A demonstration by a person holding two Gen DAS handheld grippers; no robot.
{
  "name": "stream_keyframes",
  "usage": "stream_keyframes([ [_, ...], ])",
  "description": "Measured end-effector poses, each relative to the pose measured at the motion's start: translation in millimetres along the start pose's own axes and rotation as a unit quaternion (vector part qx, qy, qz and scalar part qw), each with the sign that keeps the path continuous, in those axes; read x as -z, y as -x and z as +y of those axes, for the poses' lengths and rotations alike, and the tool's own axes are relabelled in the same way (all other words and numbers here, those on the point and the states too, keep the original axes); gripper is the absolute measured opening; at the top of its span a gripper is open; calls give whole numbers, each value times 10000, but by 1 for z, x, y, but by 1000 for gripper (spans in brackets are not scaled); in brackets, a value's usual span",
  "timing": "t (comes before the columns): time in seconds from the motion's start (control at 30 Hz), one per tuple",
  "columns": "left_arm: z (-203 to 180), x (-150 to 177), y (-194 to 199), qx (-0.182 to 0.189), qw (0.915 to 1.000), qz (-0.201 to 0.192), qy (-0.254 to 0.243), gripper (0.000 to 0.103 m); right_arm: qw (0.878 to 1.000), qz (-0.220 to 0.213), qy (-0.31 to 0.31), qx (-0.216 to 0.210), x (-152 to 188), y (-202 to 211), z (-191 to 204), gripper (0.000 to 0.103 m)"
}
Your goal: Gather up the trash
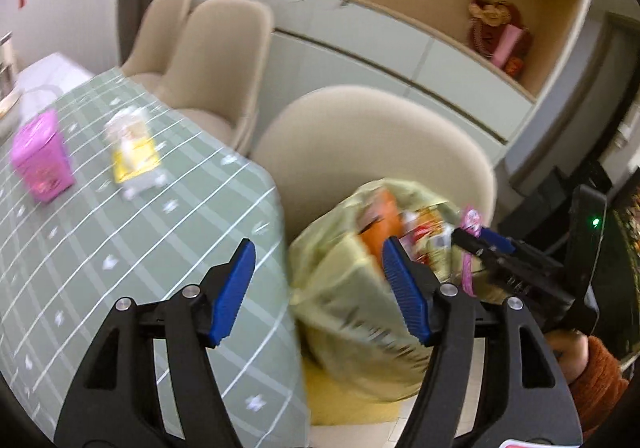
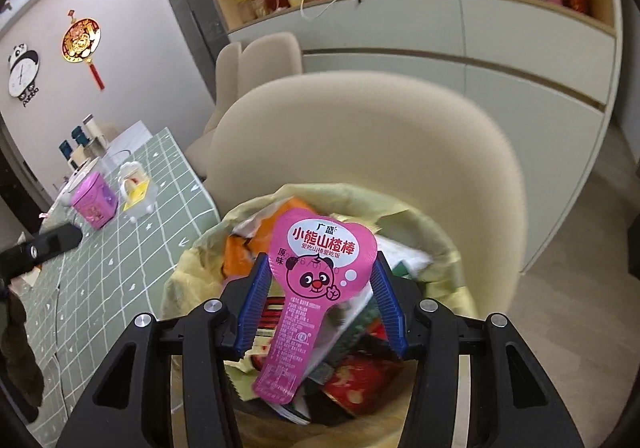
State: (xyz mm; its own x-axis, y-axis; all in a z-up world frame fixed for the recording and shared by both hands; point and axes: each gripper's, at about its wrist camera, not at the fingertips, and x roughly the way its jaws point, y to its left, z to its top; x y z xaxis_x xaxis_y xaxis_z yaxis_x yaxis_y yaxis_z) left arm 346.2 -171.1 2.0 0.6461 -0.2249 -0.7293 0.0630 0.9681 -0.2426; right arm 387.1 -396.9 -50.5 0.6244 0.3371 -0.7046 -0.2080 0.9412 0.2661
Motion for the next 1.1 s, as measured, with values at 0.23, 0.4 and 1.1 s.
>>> stream_keyframes([
  [0.23, 27, 24, 26, -470, 9989, -80, 15, 78, 9994, -1, 90, 343, 11, 10, 12, 56],
  [0.4, 39, 33, 59, -576, 9977, -349, -15, 86, 9991, -271, -23, 335, 24, 51, 33, 56],
  [1.1, 88, 154, 237, -1145, 9845, -1153, -666, 86, 9896, -1270, 603, 316, 173, 212, 243, 56],
])
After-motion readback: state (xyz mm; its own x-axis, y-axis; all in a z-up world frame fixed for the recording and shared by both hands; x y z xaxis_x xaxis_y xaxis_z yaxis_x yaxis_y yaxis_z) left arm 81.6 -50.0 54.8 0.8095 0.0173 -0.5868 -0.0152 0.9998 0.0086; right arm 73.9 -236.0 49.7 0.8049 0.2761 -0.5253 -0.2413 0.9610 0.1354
